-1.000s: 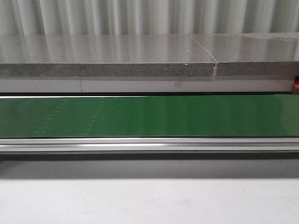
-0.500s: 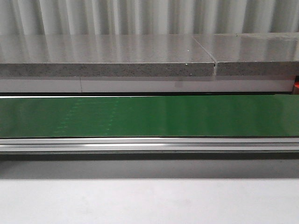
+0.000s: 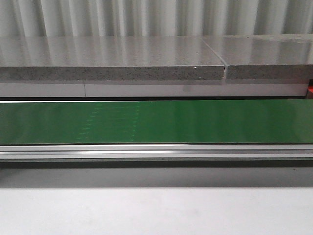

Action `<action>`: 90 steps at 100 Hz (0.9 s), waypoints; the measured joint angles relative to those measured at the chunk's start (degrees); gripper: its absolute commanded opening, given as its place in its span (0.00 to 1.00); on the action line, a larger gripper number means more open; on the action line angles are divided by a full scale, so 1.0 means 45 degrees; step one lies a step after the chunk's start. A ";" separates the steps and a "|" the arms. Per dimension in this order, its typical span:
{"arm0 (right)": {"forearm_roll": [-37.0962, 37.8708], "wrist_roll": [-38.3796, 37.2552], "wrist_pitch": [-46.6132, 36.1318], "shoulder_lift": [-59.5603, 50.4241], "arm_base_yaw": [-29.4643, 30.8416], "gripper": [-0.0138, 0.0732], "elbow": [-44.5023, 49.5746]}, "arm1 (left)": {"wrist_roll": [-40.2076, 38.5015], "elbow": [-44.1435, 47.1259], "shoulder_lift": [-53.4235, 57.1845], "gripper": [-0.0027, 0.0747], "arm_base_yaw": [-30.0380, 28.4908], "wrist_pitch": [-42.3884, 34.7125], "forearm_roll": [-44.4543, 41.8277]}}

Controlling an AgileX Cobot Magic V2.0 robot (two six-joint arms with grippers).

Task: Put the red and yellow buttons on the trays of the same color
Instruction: 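Grasp the yellow button with the left gripper and carry it over the belt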

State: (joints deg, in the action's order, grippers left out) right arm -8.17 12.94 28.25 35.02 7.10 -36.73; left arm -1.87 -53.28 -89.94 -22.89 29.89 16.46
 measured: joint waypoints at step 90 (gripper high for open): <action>0.0000 0.0000 0.0000 0.0000 0.0000 0.08 0.0000 | 0.0000 -0.0257 -0.1528 0.23 0.0000 -0.0252 0.0000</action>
State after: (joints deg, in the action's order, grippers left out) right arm -8.17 12.94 28.25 35.02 7.10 -36.73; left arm -1.87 -54.44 -96.81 -22.89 28.76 16.46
